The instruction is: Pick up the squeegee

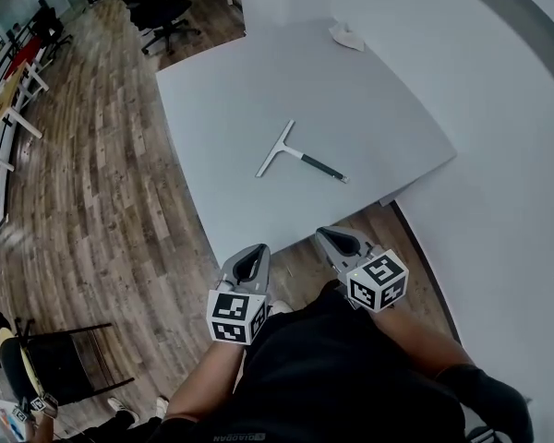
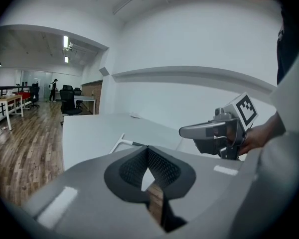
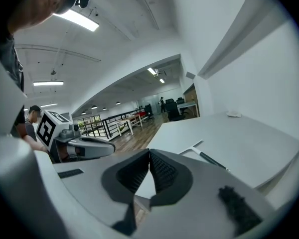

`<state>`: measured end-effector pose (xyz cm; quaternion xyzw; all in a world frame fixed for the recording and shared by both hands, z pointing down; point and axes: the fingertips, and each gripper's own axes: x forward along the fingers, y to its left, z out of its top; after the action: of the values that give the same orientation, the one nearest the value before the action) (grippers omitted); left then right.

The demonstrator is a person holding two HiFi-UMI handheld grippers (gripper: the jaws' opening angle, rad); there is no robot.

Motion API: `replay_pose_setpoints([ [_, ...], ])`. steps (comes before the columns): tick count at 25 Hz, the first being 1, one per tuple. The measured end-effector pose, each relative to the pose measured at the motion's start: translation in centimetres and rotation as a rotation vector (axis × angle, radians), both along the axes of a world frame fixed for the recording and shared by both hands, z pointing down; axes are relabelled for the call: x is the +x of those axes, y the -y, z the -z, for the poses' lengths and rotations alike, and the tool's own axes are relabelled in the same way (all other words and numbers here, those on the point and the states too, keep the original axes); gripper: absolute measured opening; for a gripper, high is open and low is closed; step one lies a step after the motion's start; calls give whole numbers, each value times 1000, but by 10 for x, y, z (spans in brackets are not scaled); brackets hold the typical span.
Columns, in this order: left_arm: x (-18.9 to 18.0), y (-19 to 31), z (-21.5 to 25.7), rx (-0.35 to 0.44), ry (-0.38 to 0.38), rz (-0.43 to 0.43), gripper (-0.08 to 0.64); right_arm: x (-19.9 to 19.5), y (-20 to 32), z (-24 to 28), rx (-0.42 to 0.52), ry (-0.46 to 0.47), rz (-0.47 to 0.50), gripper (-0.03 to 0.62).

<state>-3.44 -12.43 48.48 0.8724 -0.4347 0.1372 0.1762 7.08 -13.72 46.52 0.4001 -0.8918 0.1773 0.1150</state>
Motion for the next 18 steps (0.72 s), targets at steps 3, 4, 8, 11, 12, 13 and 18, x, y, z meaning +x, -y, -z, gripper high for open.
replay_pose_setpoints([
  [3,-10,-2,-4,-8,-4,-2,8,-8,-2,0,0,-14,1,6],
  [4,-13,-2,-6,-11,-7,1,8,-11,-2,0,2,-20,2,6],
  [8,-22,0,-8,-13,-15,13,8,-15,1,-2,-4,-42,5,6],
  [11,-24,5,-10,-18,-25,36,8,-13,8,-8,-17,-50,11,6],
  [12,-26,7,-12,-21,-25,43,8,-14,12,-9,-19,-50,12,6],
  [13,-29,10,-14,-25,-24,51,8,-15,17,-11,-22,-48,13,6],
  [18,-39,26,-29,-62,1,88,8,-20,47,-19,-36,-35,29,6],
])
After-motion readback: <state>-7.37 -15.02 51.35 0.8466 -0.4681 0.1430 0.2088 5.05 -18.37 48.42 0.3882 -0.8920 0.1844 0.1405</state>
